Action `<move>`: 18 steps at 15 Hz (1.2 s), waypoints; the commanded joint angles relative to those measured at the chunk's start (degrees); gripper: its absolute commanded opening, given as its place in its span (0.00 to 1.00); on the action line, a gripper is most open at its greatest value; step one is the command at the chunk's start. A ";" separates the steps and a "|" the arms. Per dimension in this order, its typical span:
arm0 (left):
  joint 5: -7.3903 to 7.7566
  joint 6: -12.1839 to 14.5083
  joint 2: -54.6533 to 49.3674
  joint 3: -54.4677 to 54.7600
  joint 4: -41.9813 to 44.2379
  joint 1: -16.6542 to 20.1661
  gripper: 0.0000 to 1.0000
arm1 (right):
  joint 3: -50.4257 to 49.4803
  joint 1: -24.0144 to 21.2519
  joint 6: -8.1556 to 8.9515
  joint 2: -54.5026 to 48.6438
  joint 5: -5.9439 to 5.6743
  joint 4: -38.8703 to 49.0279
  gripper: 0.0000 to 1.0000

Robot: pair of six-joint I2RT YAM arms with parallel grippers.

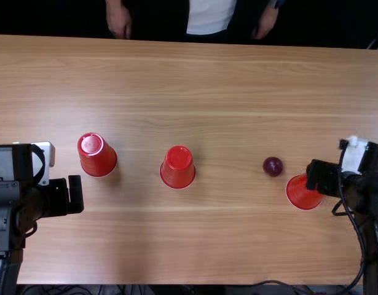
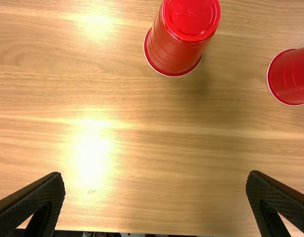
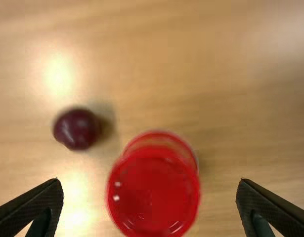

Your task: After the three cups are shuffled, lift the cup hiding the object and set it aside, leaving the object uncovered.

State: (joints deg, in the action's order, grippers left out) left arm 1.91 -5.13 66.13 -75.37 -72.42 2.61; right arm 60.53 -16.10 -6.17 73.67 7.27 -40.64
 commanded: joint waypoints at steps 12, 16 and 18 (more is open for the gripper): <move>1.15 0.27 -9.35 0.84 0.60 -0.50 1.00 | 5.21 22.87 3.33 -4.59 0.43 -7.09 1.00; 0.94 0.17 -14.10 2.51 0.70 -3.32 1.00 | 0.81 22.95 3.75 -11.09 0.33 -7.51 1.00; 0.30 0.17 -17.96 5.50 1.23 -3.32 1.00 | -2.88 22.78 3.75 -18.03 0.33 -7.30 1.00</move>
State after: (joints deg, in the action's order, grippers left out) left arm 2.20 -5.17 49.12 -70.78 -71.18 -0.38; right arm 58.54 6.26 -2.96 57.80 7.51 -48.01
